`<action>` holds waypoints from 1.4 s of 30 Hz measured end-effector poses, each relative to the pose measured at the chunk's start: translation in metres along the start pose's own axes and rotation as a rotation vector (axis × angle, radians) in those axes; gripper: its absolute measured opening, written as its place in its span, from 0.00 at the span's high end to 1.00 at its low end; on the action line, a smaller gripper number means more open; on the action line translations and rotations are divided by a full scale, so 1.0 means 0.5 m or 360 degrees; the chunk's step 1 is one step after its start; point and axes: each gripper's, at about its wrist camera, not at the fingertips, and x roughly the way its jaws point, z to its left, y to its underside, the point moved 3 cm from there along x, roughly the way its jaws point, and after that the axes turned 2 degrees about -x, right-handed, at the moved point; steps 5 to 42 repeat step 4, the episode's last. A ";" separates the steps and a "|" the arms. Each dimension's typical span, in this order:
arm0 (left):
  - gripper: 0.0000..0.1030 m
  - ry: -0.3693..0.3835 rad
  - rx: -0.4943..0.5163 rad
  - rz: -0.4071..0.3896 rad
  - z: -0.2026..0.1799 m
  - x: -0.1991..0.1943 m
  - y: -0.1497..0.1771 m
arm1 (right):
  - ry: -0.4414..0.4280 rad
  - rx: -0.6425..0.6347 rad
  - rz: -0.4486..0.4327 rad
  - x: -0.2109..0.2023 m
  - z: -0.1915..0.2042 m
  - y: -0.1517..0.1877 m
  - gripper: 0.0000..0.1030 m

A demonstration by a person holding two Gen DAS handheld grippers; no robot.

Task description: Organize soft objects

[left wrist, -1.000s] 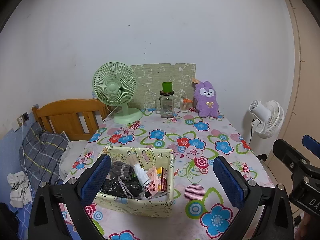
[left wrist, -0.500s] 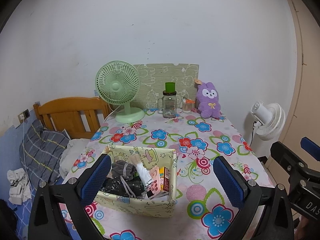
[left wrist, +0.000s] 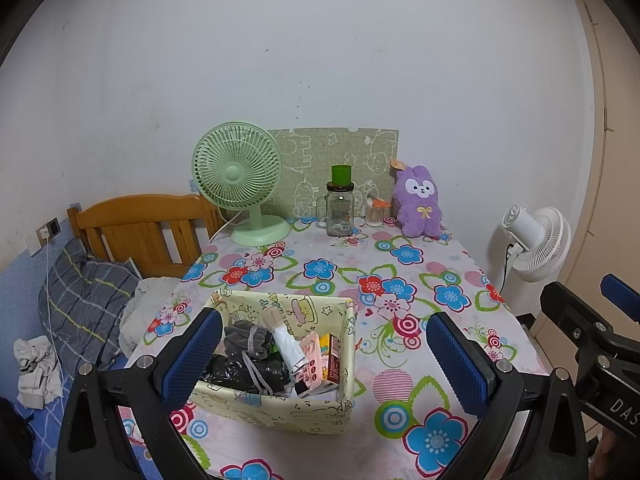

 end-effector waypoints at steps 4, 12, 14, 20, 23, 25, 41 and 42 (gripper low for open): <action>0.00 -0.0009 0.0000 0.0003 0.003 0.000 0.000 | -0.0002 0.0001 0.0003 0.000 0.000 0.000 0.03; 0.00 -0.0009 0.0000 0.0003 0.003 0.000 0.000 | -0.0002 0.0001 0.0003 0.000 0.000 0.000 0.03; 0.00 -0.0009 0.0000 0.0003 0.003 0.000 0.000 | -0.0002 0.0001 0.0003 0.000 0.000 0.000 0.03; 0.00 -0.0009 0.0000 0.0003 0.003 0.000 0.000 | -0.0002 0.0001 0.0003 0.000 0.000 0.000 0.03; 0.00 -0.0009 0.0000 0.0003 0.003 0.000 0.000 | -0.0002 0.0001 0.0003 0.000 0.000 0.000 0.03; 0.00 -0.0009 0.0000 0.0003 0.003 0.000 0.000 | -0.0002 0.0001 0.0003 0.000 0.000 0.000 0.03; 0.00 -0.0009 0.0000 0.0003 0.003 0.000 0.000 | -0.0002 0.0001 0.0003 0.000 0.000 0.000 0.03; 0.00 -0.0009 0.0000 0.0003 0.003 0.000 0.000 | -0.0002 0.0001 0.0003 0.000 0.000 0.000 0.03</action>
